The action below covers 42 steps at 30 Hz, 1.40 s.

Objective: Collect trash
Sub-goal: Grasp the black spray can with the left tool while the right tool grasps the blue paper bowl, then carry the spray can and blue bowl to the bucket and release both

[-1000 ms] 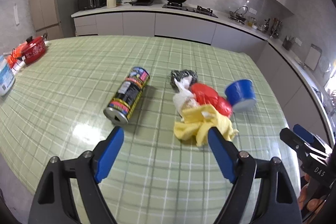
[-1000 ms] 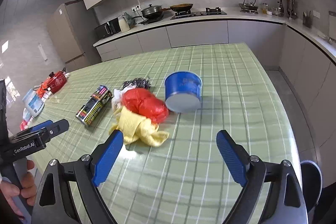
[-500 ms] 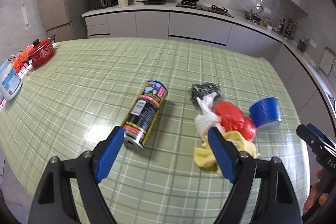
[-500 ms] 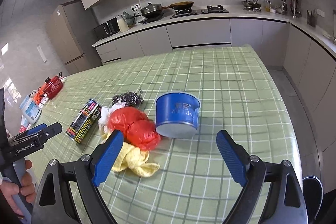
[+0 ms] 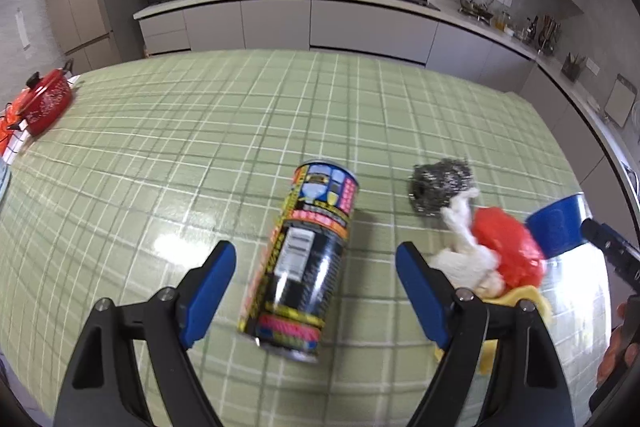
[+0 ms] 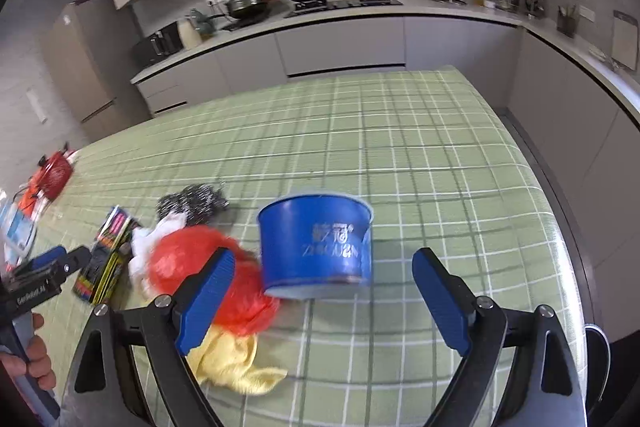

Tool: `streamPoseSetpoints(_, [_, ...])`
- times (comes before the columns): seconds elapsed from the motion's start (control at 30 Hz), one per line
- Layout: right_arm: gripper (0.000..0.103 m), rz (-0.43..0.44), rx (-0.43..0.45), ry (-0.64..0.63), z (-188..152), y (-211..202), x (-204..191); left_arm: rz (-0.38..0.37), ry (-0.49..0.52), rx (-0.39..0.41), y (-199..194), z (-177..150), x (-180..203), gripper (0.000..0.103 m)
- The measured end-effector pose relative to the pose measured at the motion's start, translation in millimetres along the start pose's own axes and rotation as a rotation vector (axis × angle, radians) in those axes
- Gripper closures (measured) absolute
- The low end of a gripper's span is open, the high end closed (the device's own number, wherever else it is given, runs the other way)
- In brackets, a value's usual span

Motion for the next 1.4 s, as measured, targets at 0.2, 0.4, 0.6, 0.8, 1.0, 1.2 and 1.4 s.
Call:
streamPoseSetpoints(0.2, [0.011,-0.049,-0.02,0.007,11.7,23.7,1.7,-0.015,0.042,-0.038,25.9,3.9,4.7,0.02])
streamPoseSetpoints(0.4, [0.011,-0.06,-0.058,0.019,11.2,46.6,5.6,-0.032,0.034,-0.077,46.4,1.6,5.0,0.02])
streamPoseSetpoints(0.6, [0.011,-0.021,-0.096,0.035,1.8,63.7,7.3,-0.078,0.01,-0.121,54.5,-8.1,7.9,0.033])
streamPoseSetpoints(0.8, [0.019,0.041,-0.108,0.072,-3.6,72.0,6.1,-0.069,0.026,-0.103,50.9,-12.2,7.6,0.044])
streamPoseSetpoints(1.0, [0.02,0.066,-0.11,0.087,-7.2,70.4,4.9,-0.077,0.004,-0.098,47.9,-19.2,5.5,0.049])
streamPoseSetpoints(1.2, [0.024,0.064,-0.113,0.085,-11.7,65.3,6.2,-0.086,-0.01,-0.101,42.4,-24.8,1.9,0.05])
streamPoseSetpoints(1.4, [0.024,0.056,-0.083,0.079,-14.6,50.2,4.8,-0.088,-0.02,-0.068,23.8,-23.4,-0.3,0.05])
Point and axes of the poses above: each gripper's, at about its wrist camera, not at the fingertips, and y roughly the way its jaws point, x to its right, z to its top, the point moved 9 cm from there along y, roughly the way its jaws point, and after that the axes turned 1 degree about z, right-handed, at the moved point
